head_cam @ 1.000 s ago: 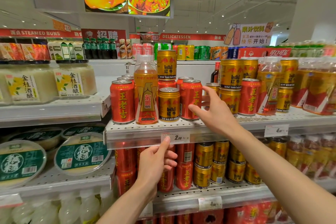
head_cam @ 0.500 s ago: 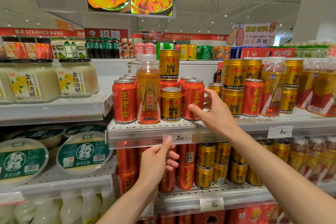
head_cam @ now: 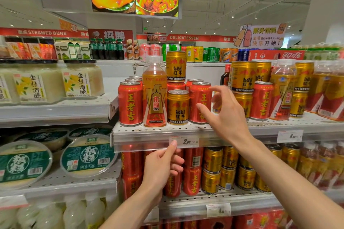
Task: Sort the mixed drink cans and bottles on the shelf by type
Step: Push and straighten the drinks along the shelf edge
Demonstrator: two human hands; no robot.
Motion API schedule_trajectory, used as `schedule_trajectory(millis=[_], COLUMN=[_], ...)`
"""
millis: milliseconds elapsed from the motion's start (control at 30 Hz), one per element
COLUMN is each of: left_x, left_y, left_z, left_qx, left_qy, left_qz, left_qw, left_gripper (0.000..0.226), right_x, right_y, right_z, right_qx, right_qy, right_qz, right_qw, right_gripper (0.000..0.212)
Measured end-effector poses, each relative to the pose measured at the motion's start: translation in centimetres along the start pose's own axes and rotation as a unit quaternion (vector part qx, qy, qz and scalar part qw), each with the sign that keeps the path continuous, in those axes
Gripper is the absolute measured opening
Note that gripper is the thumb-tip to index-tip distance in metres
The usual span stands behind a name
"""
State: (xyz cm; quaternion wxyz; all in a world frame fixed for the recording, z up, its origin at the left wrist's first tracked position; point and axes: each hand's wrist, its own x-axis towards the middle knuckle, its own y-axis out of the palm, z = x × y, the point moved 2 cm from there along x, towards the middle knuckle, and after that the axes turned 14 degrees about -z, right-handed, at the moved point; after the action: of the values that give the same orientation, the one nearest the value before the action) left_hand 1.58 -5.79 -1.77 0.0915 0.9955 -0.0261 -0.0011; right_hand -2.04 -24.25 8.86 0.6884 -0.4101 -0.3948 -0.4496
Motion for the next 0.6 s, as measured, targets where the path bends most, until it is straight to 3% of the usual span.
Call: schedule_trajectory(millis=[233, 600], left_x=[0.1, 0.2], left_y=[0.0, -0.1], left_z=[-0.2, -0.1], left_qx=[0.003, 0.002], left_qy=[-0.002, -0.008], left_qz=[0.003, 0.008], left_qw=[1.0, 1.0], left_gripper=[0.038, 0.038], right_x=[1.0, 1.8], right_y=[2.1, 2.7], right_z=[2.4, 2.9], right_qx=[-0.019, -0.003], right_qy=[-0.06, -0.047], right_qz=[0.13, 0.147], right_qw=[0.99, 0.988], right_gripper=[0.051, 0.044])
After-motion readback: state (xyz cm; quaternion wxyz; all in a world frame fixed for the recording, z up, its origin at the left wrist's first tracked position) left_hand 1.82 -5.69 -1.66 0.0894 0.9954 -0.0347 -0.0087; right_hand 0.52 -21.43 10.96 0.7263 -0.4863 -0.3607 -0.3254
